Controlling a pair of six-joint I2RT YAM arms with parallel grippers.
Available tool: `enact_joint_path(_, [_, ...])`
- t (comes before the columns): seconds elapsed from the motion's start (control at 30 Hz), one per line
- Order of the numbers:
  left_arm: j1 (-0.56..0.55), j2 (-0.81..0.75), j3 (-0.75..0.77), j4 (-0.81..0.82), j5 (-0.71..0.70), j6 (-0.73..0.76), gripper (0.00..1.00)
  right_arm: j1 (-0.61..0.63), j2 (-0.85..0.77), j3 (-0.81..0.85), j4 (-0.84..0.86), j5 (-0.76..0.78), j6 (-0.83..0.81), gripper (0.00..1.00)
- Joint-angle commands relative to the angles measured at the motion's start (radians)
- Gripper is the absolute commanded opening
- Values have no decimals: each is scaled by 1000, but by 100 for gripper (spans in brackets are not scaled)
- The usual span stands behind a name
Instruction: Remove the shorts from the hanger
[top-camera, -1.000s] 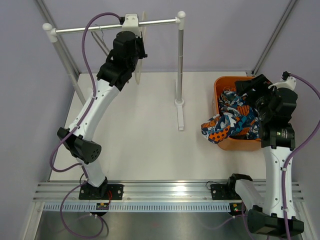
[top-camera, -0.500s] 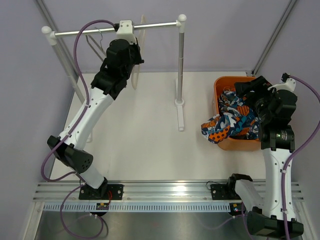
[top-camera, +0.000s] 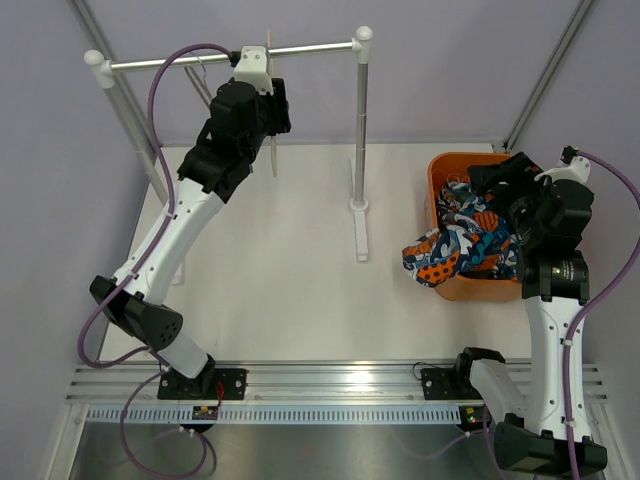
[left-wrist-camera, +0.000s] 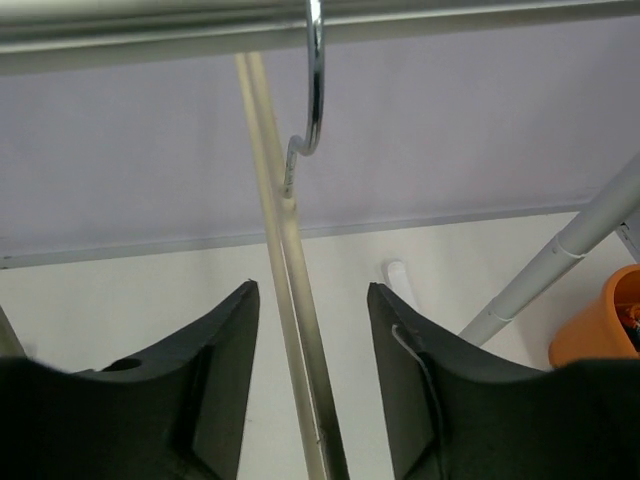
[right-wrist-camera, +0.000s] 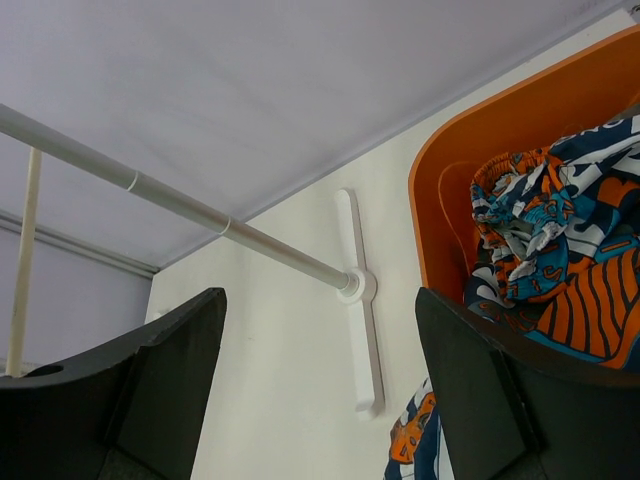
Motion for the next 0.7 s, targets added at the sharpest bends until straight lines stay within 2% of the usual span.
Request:
enact_joint_path(0.0, [-8,-66,37,35,40,41,54,-1,-11,25,-4,-22,-18,85])
enact_joint_path(0.23, [-68,-143,8,44,31,95,63,-1,-24,37,-20,-44,-41,88])
enact_joint_path(0.4, [-129,-269,-77,21,25,97,70,-1,-11,54,-38,-111,-81,96])
enact_joint_path(0.47, [-155,-312,-111,3,36,84,71,-1,-5,56,-47,-133,-93,99])
enact_joint_path(0.67, [-210,-487,-249,-100,65,18,72,-1,-51,-2,-14,-188,-84,99])
